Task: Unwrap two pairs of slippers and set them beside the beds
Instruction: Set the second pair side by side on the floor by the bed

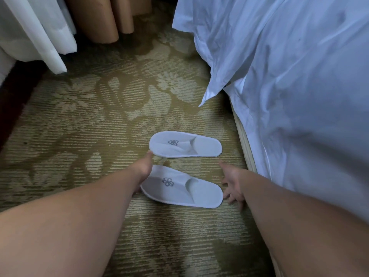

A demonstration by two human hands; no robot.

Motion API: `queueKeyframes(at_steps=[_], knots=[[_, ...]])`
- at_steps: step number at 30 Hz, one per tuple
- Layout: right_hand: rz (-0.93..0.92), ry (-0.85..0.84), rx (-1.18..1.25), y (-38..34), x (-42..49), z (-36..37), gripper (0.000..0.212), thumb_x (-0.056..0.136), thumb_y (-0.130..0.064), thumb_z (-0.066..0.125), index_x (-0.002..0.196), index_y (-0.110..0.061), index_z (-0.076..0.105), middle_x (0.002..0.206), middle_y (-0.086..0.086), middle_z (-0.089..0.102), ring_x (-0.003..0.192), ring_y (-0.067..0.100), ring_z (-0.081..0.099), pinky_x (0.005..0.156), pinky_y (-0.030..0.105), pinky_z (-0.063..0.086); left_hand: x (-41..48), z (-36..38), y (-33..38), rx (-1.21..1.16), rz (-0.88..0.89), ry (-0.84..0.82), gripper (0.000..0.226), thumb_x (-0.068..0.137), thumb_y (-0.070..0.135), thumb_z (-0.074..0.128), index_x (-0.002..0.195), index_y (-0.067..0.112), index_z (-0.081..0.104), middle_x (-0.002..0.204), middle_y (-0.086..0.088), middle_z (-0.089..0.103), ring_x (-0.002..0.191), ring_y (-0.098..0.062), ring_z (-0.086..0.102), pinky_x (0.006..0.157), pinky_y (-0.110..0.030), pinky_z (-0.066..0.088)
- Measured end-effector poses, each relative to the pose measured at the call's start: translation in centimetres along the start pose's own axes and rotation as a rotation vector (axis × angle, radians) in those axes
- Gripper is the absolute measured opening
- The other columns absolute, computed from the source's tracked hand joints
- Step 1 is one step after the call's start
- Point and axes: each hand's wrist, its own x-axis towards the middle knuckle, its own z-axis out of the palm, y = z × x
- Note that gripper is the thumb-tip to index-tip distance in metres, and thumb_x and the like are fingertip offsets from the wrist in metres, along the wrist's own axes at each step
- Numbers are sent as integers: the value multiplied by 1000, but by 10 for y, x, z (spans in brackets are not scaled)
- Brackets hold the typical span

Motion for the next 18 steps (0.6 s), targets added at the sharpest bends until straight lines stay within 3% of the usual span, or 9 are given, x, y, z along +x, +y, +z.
queueKeyframes(at_steps=[4,8,12,18], knots=[[32,35,-30,3,1,-6,103,76,-88,20,154,-21,20,148,26,39,138,40,32,112,49,15,-1,4,5,-56,49,-68,87,88,77,30,155,20,24,162,-3,22,148,-25,22,117,-47,16],[29,67,-17,5,7,-9,102,78,-86,22,156,-21,12,151,27,34,143,45,20,115,55,10,4,8,6,-76,62,-71,87,87,79,28,155,25,22,162,-2,23,148,-26,23,117,-48,15],[18,78,18,1,12,-13,99,80,-84,24,155,-20,14,149,27,39,143,45,20,114,56,8,13,8,9,-73,59,-43,85,90,76,22,153,20,28,158,-7,34,144,-27,32,115,-47,19],[-8,84,65,-11,15,-18,96,83,-81,25,155,-18,17,147,26,41,141,45,27,113,57,13,16,9,20,-135,69,1,75,94,71,22,151,24,32,149,-9,45,129,-26,47,93,-39,30]])
